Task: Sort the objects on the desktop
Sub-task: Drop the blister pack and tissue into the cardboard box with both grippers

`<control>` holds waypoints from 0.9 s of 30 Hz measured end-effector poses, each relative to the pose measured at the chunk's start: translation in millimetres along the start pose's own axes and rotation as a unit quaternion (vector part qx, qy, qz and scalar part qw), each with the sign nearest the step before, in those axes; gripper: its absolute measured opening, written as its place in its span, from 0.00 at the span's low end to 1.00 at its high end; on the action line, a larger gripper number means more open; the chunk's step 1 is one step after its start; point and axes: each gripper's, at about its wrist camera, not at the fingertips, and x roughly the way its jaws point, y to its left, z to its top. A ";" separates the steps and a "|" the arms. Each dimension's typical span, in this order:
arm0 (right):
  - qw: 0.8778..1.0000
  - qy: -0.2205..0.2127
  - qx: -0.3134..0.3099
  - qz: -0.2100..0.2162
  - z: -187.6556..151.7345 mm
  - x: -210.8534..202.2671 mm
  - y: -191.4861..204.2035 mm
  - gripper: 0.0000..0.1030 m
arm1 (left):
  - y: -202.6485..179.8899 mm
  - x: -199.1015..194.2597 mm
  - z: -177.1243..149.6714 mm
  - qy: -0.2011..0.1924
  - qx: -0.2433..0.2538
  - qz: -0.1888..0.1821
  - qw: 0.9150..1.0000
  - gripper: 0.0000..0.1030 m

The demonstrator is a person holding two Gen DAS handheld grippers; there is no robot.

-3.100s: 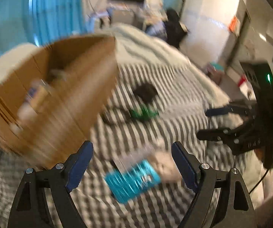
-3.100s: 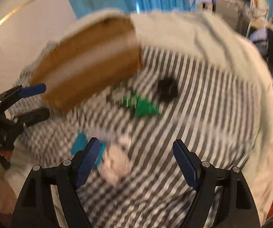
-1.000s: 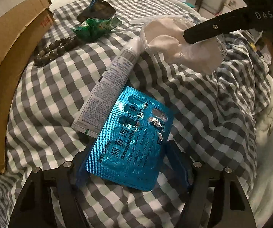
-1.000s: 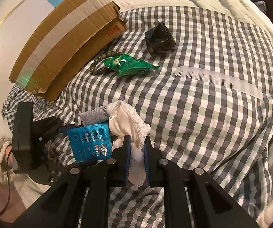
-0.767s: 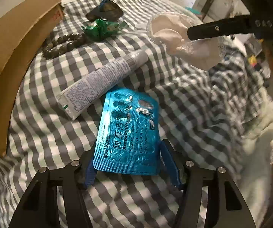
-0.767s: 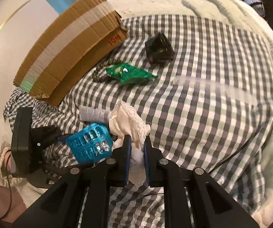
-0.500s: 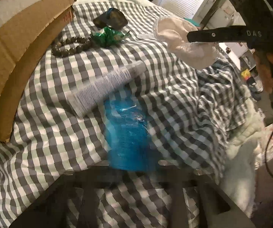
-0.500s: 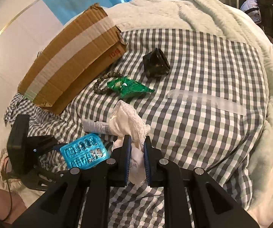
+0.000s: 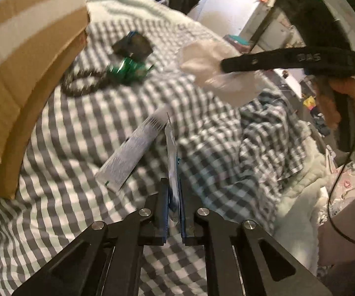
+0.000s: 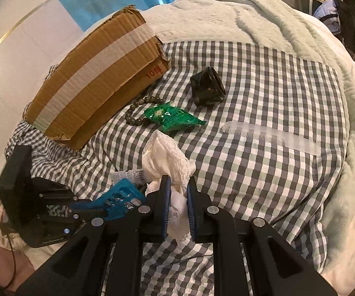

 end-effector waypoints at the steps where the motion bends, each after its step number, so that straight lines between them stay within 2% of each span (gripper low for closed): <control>1: 1.000 -0.004 0.000 0.003 1.4 -2.4 1.0 0.12 | -0.4 -3.4 2.2 -0.007 0.000 -0.002 1.000 0.07; 5: 1.000 -0.015 -0.006 0.008 7.7 -11.0 6.7 0.12 | 2.9 -19.5 14.3 -0.034 -0.015 -0.001 0.999 0.07; 10: 0.997 -0.066 -0.018 0.028 37.9 -47.5 23.9 0.12 | 11.3 -62.8 38.8 -0.097 -0.039 0.001 0.995 0.07; 14: 0.993 -0.098 -0.043 0.040 76.5 -75.0 49.5 0.12 | 21.6 -116.2 67.6 -0.167 -0.053 0.040 0.984 0.07; 16: 0.990 -0.112 -0.066 0.059 101.7 -86.0 69.8 0.12 | 33.6 -138.7 79.4 -0.189 -0.070 0.049 0.978 0.07; 19: 0.985 -0.115 -0.102 0.073 137.7 -87.3 103.0 0.12 | 55.8 -164.2 89.2 -0.211 -0.098 0.099 0.967 0.07; 21: 0.983 -0.117 -0.121 0.078 154.4 -82.7 120.4 0.12 | 71.6 -176.5 89.4 -0.221 -0.114 0.152 0.957 0.07; 27: 0.978 -0.125 -0.121 0.114 194.9 -45.4 163.8 0.12 | 115.4 -189.8 82.2 -0.217 -0.158 0.232 0.935 0.07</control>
